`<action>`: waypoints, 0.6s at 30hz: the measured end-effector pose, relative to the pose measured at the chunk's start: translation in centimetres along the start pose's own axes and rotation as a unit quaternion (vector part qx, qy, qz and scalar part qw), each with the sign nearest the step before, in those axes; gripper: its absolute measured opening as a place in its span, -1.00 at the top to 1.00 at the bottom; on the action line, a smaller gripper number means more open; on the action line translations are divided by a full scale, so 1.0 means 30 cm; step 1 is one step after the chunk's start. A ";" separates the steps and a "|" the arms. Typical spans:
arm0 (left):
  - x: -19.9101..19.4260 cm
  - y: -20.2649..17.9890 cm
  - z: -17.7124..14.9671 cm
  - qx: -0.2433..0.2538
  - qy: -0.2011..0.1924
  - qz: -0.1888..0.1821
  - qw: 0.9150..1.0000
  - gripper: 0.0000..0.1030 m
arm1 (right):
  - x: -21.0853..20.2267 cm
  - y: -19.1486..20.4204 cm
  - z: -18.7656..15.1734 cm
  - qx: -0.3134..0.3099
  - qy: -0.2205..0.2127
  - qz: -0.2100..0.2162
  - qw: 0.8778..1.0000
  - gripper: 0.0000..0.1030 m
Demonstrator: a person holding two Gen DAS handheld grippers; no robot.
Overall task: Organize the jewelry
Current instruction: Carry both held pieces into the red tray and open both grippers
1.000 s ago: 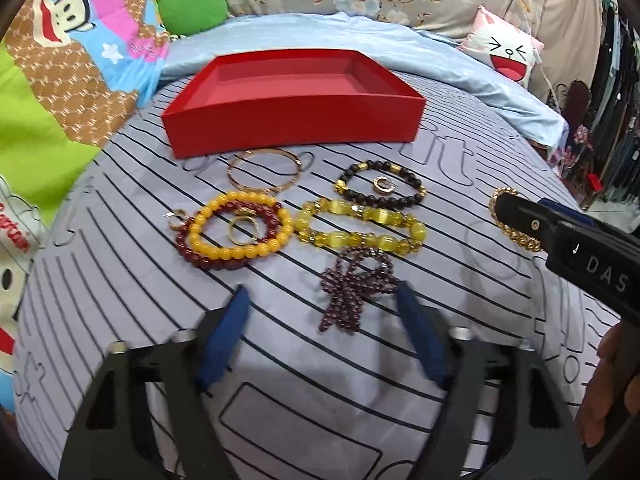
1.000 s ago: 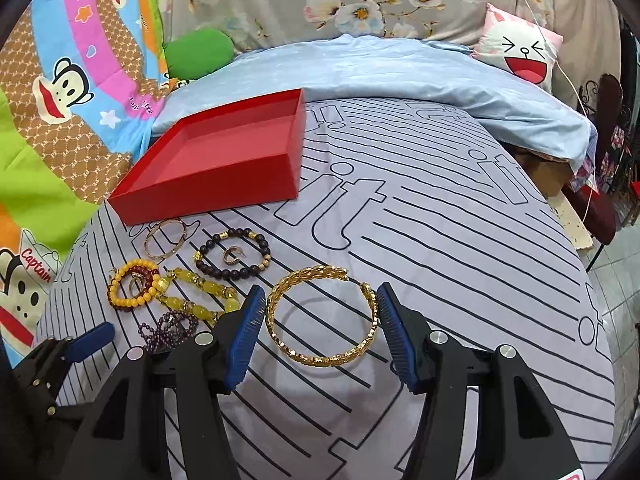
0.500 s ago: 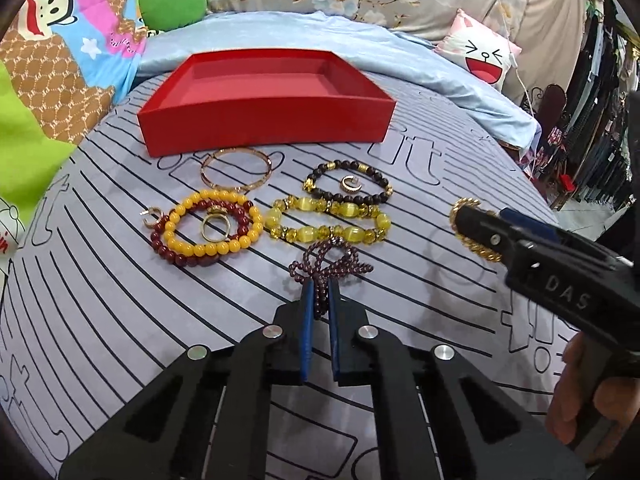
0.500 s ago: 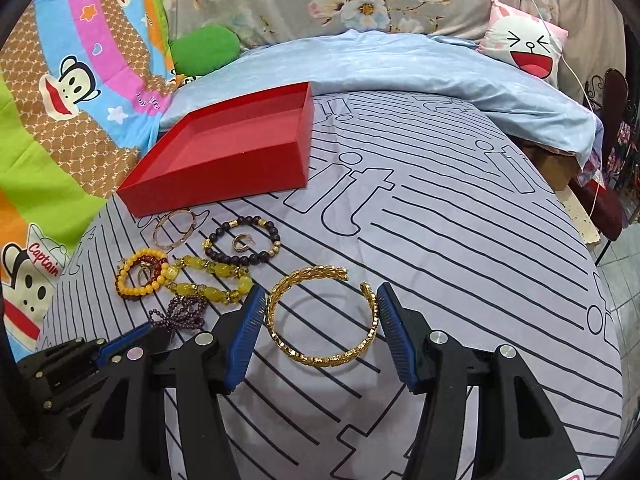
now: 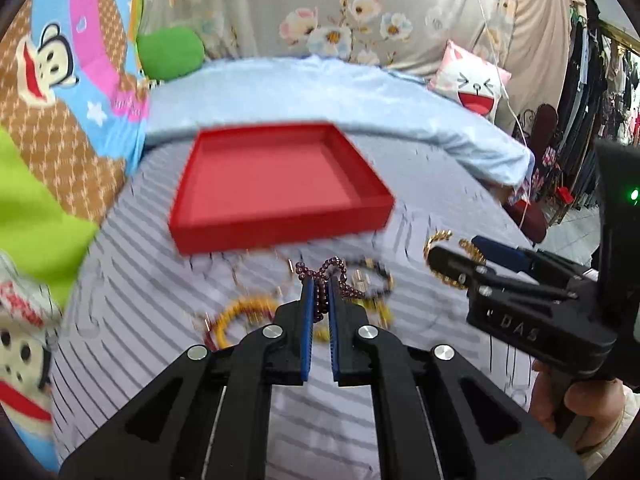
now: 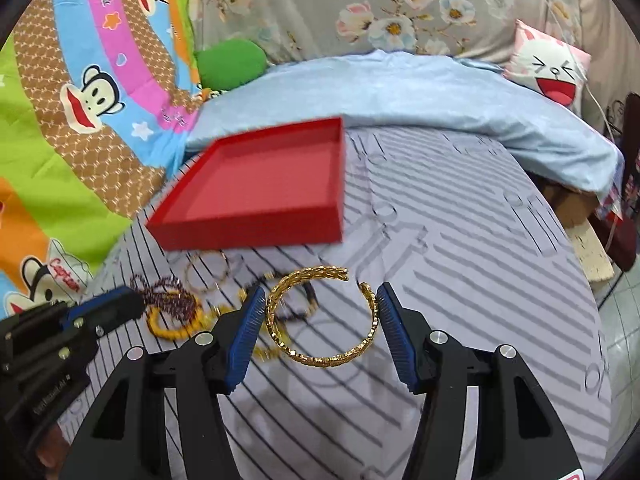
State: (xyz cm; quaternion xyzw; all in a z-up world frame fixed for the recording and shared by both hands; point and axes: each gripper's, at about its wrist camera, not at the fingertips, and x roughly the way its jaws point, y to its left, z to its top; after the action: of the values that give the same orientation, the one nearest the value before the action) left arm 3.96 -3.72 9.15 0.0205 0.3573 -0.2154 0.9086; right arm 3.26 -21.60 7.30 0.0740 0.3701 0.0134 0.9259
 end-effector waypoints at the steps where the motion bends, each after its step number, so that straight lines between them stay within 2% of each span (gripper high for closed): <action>1: 0.004 0.013 0.026 -0.001 -0.005 -0.001 1.000 0.87 | 0.008 0.003 0.022 -0.001 -0.001 0.005 1.000 -0.08; 4: 0.034 0.070 0.126 -0.002 -0.020 0.002 1.000 0.87 | 0.067 0.016 0.133 -0.006 0.001 0.024 1.000 -0.08; 9: 0.140 0.172 0.304 -0.001 -0.038 0.015 0.999 0.87 | 0.194 0.047 0.329 -0.015 -0.006 0.024 1.000 -0.08; 11: 0.204 0.209 0.360 -0.005 -0.037 0.017 0.999 0.89 | 0.256 0.059 0.393 -0.017 -0.002 0.027 0.999 -0.08; 12: 0.236 0.226 0.382 -0.005 -0.035 0.018 0.999 1.00 | 0.290 0.063 0.422 -0.018 0.001 0.030 0.999 -0.08; 18: 0.439 0.311 0.488 -0.009 -0.016 0.026 0.999 1.00 | 0.511 0.090 0.556 -0.020 0.037 0.041 0.998 -0.08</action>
State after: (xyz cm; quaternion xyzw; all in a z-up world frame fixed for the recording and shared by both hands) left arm 25.71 -3.04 10.27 0.0184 0.3443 -0.1884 0.9196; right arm 25.94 -19.82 9.14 0.0700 0.4006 0.0618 0.9115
